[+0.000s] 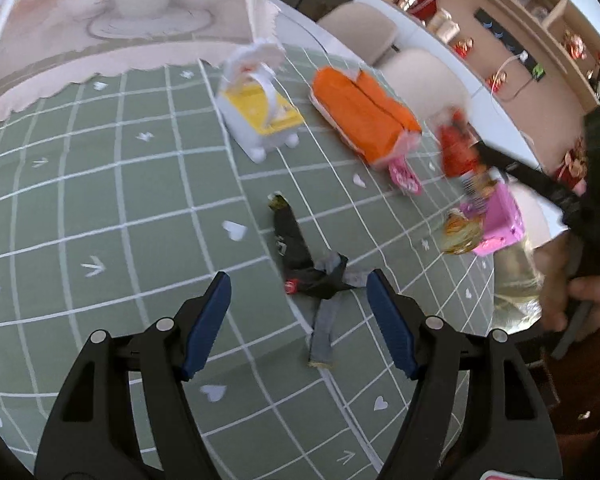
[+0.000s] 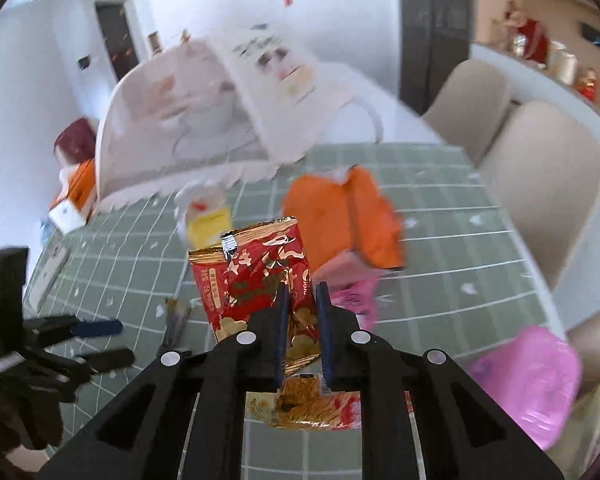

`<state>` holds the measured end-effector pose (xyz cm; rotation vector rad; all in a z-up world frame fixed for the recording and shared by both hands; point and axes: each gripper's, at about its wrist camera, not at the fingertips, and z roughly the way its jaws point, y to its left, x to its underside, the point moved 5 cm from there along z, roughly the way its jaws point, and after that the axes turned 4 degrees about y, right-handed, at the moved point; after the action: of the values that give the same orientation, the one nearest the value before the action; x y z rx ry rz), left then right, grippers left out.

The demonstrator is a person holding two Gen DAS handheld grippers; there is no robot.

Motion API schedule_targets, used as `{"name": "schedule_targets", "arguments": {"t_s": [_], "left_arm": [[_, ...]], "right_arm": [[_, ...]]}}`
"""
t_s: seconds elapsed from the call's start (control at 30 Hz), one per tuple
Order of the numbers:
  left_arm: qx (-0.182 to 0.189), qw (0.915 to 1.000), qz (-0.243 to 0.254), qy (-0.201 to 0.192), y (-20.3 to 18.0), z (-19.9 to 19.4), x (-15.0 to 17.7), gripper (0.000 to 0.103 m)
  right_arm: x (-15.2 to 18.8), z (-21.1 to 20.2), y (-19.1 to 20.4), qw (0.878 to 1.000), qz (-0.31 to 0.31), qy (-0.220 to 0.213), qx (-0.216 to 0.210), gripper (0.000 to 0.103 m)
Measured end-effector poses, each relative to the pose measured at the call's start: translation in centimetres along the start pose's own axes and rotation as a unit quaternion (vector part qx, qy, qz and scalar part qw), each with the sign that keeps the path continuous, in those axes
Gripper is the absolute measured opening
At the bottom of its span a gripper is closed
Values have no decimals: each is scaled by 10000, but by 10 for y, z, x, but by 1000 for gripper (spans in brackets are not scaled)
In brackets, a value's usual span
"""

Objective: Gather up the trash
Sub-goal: 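Grasp the black strap with the left gripper while the right gripper grasps the red snack bag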

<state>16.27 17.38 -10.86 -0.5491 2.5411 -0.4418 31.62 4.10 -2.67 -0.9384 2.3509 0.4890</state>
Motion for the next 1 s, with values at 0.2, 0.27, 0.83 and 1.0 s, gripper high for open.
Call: {"name": "schedule_targets", "arguments": {"t_s": [0.2,0.27,0.83,1.0], "left_arm": [[-372,9991,209,73,-16,22,-4,57],[-540,9982,237,114,-18,29,-7,52],[-244,9991,267,-231,-34,6,-21,30],[-278,9974,432,-509,-46,-14,-34,30]], "right_arm": [[-9,-27,-17,9978,529,-333,-227,15],[-16,-36,-18,9975,512,-462,-181,15],[22,-70,-55,9942,731,-610,492,15],[30,-76,-58,9932,829,-651,497,15]]}}
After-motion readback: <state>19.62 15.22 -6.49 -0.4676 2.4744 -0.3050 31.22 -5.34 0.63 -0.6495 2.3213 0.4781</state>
